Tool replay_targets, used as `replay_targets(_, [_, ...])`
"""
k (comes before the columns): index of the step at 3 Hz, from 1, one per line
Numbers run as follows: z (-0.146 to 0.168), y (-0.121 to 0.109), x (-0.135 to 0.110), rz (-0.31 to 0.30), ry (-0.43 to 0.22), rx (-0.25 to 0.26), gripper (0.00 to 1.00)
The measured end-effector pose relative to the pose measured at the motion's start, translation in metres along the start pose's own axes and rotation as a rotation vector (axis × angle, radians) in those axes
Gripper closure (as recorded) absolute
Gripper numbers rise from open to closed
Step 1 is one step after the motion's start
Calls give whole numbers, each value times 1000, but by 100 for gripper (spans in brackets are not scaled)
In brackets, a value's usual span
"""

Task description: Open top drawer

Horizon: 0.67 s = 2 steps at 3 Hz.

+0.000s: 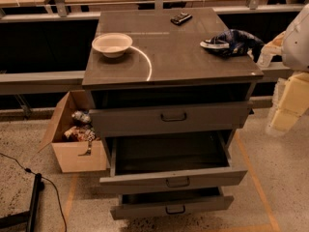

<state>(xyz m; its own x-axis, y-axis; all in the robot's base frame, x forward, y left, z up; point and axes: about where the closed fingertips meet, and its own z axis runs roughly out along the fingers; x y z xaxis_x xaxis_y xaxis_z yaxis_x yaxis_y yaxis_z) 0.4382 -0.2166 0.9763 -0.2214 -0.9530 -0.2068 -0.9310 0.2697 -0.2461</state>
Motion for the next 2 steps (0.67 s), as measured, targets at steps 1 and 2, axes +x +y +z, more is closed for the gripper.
replay_targets(1, [0,0,0,0,0,0,0])
replay_targets(2, [27,-10,-6,-26,-48,11,0])
